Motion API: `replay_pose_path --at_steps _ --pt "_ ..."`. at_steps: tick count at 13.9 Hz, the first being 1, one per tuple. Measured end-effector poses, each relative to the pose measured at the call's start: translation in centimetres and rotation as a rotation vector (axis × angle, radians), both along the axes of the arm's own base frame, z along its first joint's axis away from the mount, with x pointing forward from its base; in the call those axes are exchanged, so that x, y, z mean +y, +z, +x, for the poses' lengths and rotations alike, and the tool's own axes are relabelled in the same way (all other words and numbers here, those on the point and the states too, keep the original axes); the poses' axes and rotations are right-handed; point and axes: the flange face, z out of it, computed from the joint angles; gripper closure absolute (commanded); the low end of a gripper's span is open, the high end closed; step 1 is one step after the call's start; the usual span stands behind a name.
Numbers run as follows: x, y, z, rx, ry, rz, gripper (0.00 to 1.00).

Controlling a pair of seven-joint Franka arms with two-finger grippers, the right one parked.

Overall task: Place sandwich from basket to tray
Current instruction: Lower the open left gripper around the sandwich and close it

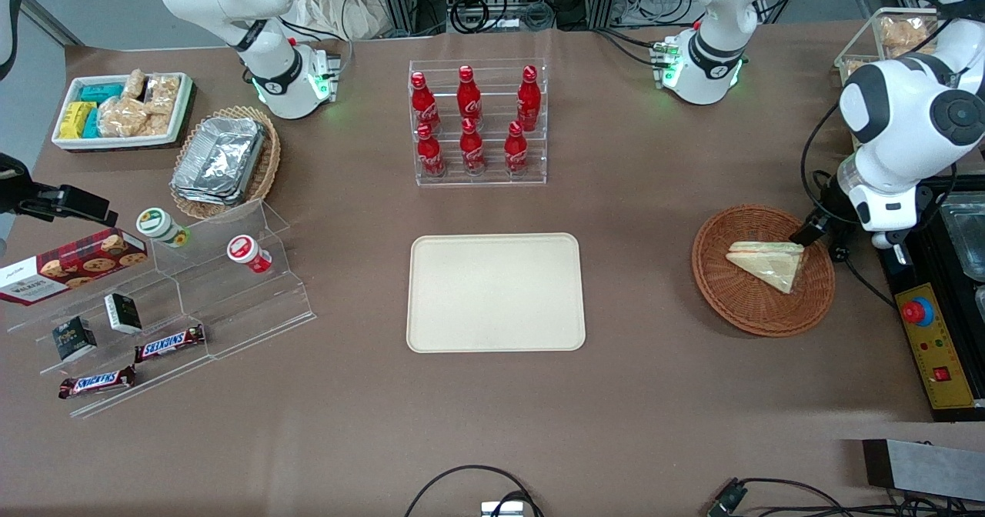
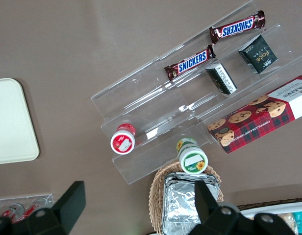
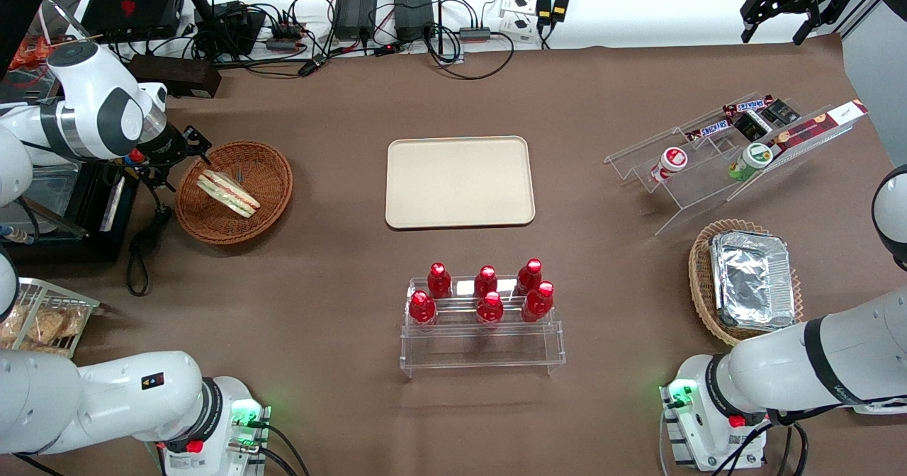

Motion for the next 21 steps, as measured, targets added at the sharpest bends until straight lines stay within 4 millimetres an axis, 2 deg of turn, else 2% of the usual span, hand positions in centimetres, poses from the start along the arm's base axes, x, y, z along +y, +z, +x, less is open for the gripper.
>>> replay_pose_path --at_steps 7,10,13,21 --pt "1.7 -4.4 1.0 -0.027 0.006 -0.008 0.01" --pt "2.7 -5.8 1.1 -0.033 0.007 -0.010 0.01" --pt "2.8 -7.0 1.3 -0.037 0.007 -0.013 0.01" --pt "2.3 -7.7 1.4 -0.031 0.004 -0.019 0.01"
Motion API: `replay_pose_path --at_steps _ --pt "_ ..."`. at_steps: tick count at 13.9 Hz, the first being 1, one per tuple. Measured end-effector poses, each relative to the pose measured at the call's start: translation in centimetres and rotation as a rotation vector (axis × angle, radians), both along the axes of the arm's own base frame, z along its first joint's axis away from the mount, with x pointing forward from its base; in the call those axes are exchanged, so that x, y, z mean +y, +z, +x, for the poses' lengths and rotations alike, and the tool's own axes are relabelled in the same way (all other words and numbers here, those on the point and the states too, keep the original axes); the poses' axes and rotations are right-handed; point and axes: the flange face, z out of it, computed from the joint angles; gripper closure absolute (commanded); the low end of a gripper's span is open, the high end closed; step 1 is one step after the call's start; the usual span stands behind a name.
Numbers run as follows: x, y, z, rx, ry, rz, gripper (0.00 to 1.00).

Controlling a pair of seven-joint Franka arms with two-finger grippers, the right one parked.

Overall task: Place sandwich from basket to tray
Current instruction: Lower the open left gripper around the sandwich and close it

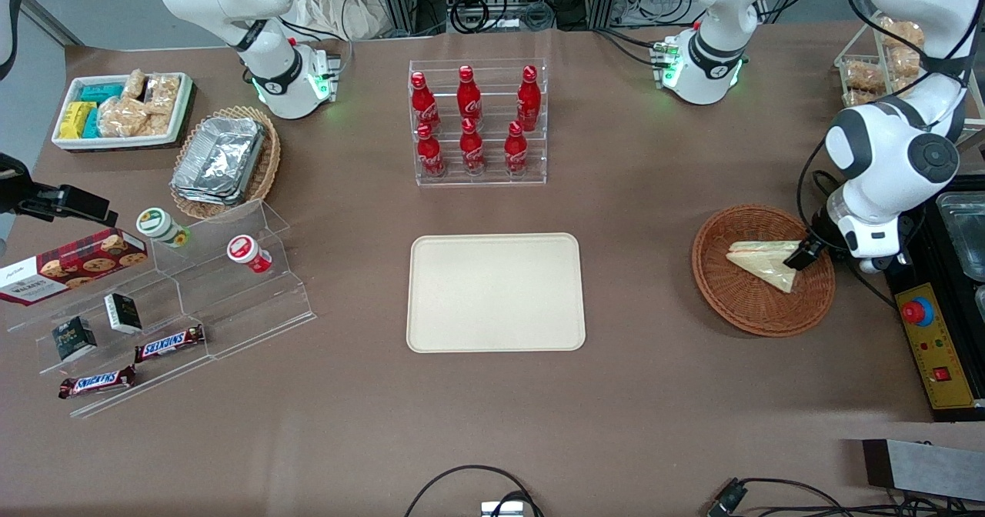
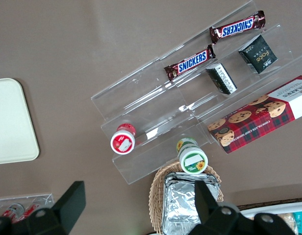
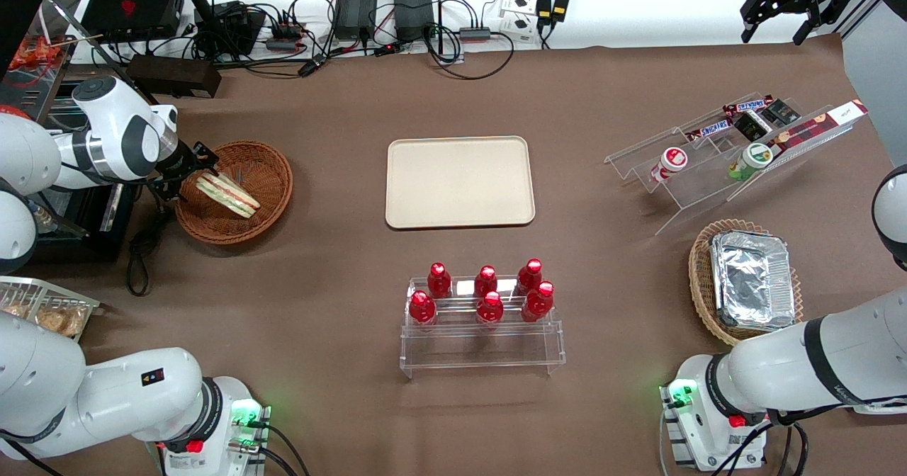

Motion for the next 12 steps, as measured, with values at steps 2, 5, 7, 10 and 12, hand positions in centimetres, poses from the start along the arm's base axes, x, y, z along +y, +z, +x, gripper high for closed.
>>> replay_pose_path --at_steps 2,5,7,10,12 --pt "-0.3 -0.2 0.1 -0.009 0.006 -0.008 0.03" --pt "-0.4 -0.7 0.2 -0.011 0.007 -0.010 0.13" --pt "-0.4 -1.0 0.3 -0.012 0.007 -0.011 0.26" --pt "-0.7 -1.2 0.6 -0.013 0.010 -0.014 0.52" --pt "-1.9 -0.9 1.2 -0.021 0.017 -0.019 0.72"
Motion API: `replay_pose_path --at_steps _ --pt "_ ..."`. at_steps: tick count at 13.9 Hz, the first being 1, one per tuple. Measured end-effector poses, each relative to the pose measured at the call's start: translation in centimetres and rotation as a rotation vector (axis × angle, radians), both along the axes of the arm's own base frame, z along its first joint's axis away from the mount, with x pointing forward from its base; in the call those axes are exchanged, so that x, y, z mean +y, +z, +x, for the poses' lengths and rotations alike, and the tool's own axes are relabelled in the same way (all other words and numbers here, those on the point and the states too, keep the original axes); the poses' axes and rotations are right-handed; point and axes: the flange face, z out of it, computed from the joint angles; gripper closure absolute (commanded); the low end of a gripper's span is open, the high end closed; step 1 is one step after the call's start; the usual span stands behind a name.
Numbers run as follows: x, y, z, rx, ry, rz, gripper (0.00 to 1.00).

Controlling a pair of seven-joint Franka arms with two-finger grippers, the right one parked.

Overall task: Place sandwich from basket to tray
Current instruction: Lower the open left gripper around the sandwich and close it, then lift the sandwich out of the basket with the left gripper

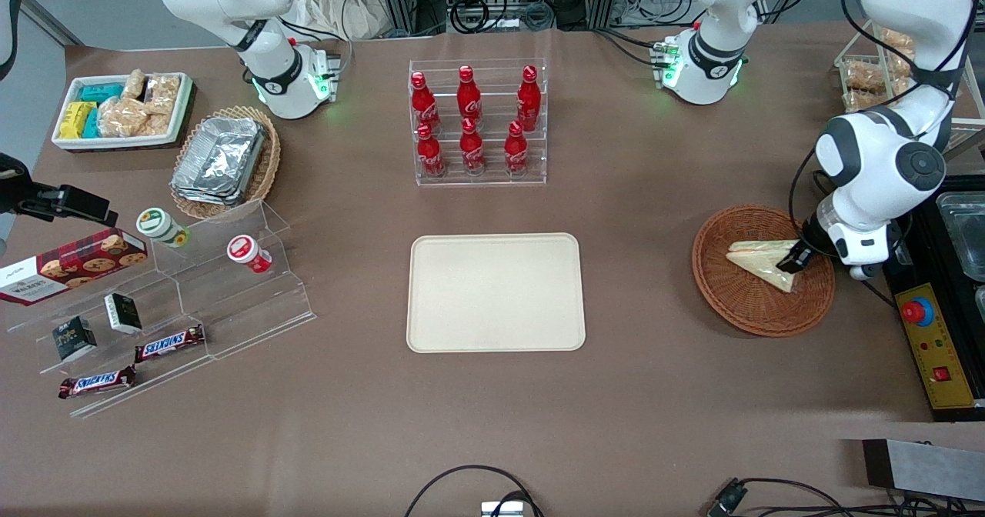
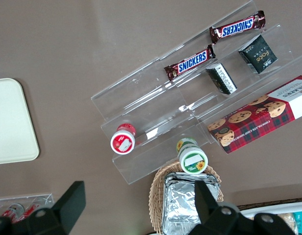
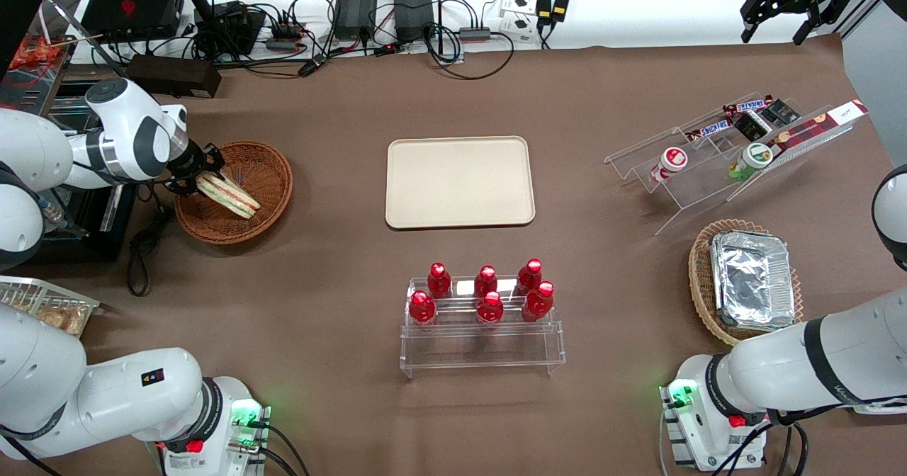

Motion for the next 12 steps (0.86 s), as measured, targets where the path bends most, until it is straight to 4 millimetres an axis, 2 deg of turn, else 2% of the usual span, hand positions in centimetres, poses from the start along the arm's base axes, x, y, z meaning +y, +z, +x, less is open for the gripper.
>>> replay_pose_path --at_steps 1,2,3,9,12 --pt "-1.0 0.2 0.4 -0.006 -0.005 -0.004 0.85" --pt "-1.8 0.2 0.7 -0.009 -0.011 -0.007 0.92" --pt "-2.2 0.2 0.9 -0.009 -0.014 -0.010 0.95" --pt "-2.2 0.4 0.9 0.027 -0.061 0.000 0.94" --pt "-2.3 3.1 1.1 0.107 -0.185 0.046 0.94"
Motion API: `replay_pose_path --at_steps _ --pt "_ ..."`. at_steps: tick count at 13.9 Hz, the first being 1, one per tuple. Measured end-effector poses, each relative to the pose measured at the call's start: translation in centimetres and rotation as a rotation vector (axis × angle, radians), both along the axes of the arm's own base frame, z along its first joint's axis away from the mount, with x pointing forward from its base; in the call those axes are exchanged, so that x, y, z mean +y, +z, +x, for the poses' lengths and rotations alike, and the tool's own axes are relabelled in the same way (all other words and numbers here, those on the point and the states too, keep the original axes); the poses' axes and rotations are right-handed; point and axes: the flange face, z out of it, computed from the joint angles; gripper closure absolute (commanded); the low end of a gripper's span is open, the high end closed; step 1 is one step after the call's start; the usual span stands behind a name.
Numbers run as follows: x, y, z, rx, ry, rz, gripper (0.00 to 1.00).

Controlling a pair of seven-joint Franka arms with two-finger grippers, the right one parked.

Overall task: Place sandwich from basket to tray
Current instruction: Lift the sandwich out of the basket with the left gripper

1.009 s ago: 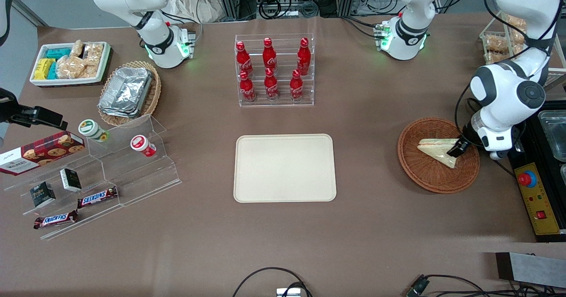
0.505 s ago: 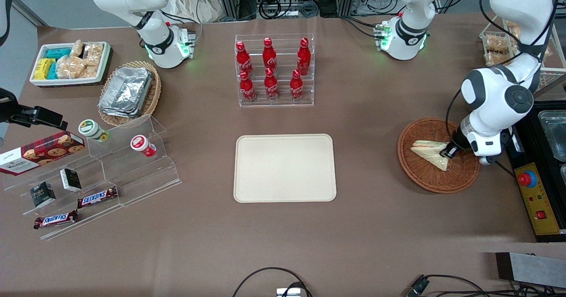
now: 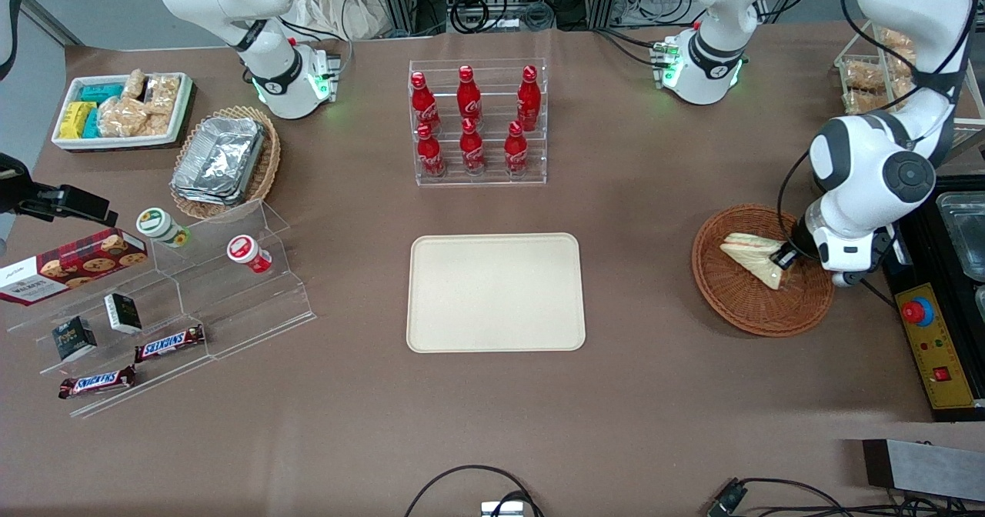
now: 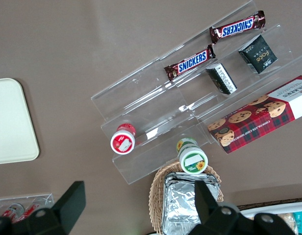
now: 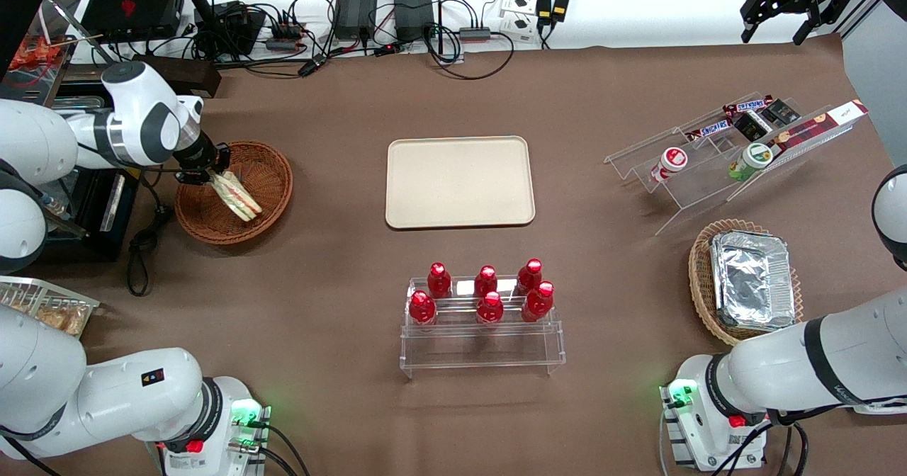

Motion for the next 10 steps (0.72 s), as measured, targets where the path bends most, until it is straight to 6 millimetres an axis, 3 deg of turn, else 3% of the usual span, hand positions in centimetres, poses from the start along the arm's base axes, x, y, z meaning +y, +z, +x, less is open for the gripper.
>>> replay_pose_path --at_steps 3,6,10 --pt "-2.0 5.9 1.5 0.061 -0.125 0.018 0.95" --pt "-5.9 11.5 3.0 0.049 -0.247 0.025 0.95" --pt "-11.3 14.2 3.7 0.021 -0.404 0.019 0.95"
